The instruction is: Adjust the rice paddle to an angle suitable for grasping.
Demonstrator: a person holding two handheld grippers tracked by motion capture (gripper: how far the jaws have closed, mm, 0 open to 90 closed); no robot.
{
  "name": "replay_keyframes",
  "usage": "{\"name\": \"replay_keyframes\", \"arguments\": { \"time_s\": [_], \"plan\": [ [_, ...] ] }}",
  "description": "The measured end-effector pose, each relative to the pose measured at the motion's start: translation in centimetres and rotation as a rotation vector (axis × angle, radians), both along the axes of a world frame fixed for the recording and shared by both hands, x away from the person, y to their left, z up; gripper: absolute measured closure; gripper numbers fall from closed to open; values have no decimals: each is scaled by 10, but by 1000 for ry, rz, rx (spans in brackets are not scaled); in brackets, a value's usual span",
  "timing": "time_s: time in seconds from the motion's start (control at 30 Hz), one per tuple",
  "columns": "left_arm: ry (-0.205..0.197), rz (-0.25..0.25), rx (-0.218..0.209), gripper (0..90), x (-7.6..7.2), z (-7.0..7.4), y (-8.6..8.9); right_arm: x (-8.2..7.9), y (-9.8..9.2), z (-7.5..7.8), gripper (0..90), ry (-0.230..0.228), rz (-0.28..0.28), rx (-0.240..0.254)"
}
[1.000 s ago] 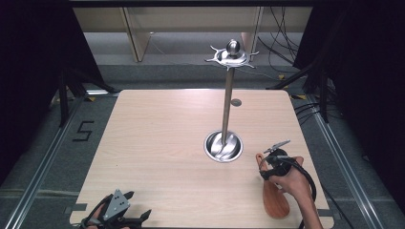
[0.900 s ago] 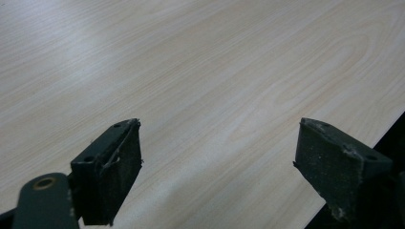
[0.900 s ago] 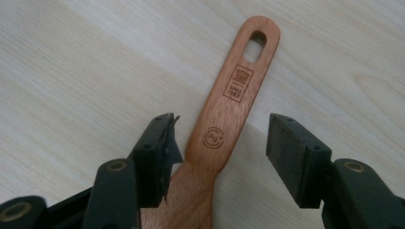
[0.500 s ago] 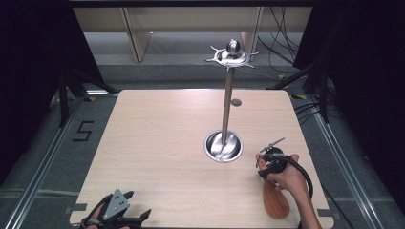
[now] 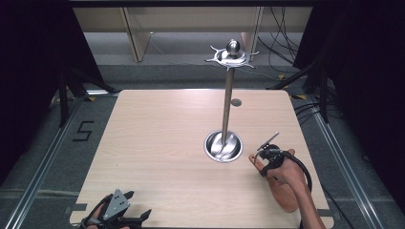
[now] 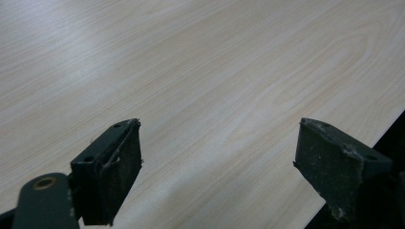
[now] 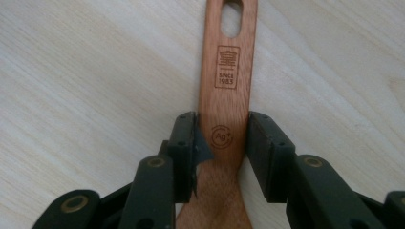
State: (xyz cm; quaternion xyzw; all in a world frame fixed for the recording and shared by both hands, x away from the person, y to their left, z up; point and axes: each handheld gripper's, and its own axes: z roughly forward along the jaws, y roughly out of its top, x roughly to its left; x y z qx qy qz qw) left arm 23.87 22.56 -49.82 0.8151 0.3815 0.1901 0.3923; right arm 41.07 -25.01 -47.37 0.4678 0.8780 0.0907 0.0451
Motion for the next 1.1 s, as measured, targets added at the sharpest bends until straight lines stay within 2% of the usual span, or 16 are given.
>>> {"name": "replay_keyframes", "arguments": {
  "time_s": [0.03, 0.07, 0.13, 0.2, 0.3, 0.4, 0.5, 0.6, 0.67, 0.7, 0.73, 0.77, 0.8, 0.9, 1.07, 1.1],
  "plan": [
    [11, -9, -1, 154, 0, 1, 1, 1, 0, 0, 653, 11, -3, -2],
    [-5, 2, -1, 154, 0, 0, 0, 2, 1, 0, 652, 13, -10, -8],
    [-19, -12, 25, 154, 1, 1, 1, 4, 2, 1, 650, 29, -2, -16],
    [-13, -16, 28, 154, 1, 1, 1, 5, 1, 0, 646, 18, 13, -13],
    [-12, -24, 18, 154, 1, 1, 1, 6, 2, 1, 649, 37, 1, -21],
    [-12, -24, 20, 154, 1, 1, 1, 7, 2, 0, 653, 32, 13, -23],
    [-16, -24, 18, 154, 1, 1, 1, 8, 5, 1, 661, 46, -7, -33],
    [-22, -18, 13, 154, 1, 0, 1, 10, 4, 2, 662, 57, 15, -37],
    [-22, -20, 12, 155, 1, 0, 1, 9, 3, 0, 663, 33, 26, -32],
    [-23, -19, 15, 154, 1, 0, 1, 8, 4, 1, 663, 38, 8, -31],
    [-21, -18, 3, 154, 1, 0, 1, 8, 1, 1, 663, 36, 19, -21],
    [-12, -21, 26, 154, 1, 1, 2, 7, 0, 0, 663, 18, 13, -11],
    [-8, -25, 19, 154, 1, 1, 2, 6, -1, 1, 663, 19, 9, -12],
    [-16, -19, 17, 154, 1, 1, 1, 3, -5, 4, 663, -27, 39, 7],
    [-17, -18, 17, 154, 2, 1, 1, -2, -11, 12, 663, -51, 53, 27],
    [4, -5, -8, 154, 0, 0, 0, -5, -14, 18, 663, -94, 42, 57]
  ]
}}
